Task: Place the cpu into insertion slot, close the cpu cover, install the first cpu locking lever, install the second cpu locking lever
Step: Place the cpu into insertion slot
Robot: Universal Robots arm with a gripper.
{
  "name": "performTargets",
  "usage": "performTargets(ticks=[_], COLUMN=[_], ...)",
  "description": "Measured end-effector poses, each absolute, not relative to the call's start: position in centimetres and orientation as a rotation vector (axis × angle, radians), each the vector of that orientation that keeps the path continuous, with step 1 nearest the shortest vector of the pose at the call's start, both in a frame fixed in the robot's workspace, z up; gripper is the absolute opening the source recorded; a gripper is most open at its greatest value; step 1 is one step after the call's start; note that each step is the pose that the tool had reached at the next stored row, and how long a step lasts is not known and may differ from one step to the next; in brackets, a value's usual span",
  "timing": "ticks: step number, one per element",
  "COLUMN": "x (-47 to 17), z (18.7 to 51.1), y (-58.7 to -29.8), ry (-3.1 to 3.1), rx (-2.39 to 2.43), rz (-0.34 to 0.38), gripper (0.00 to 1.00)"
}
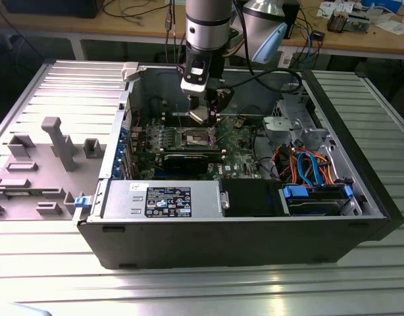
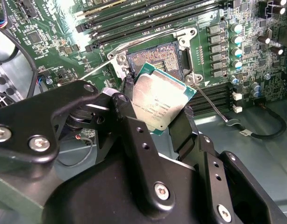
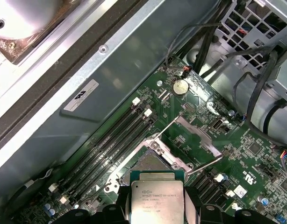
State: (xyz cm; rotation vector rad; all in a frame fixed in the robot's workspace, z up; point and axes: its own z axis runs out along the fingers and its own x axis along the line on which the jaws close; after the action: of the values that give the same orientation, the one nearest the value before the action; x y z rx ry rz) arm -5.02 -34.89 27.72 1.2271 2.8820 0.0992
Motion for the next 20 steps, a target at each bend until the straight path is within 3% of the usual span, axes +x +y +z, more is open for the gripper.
performTargets(ticks=[20], x=[-5.02], z=[27.62], y=[-34.89], ry=[2.867], rx=[1.26], rz=[0.099], gripper=[0.55])
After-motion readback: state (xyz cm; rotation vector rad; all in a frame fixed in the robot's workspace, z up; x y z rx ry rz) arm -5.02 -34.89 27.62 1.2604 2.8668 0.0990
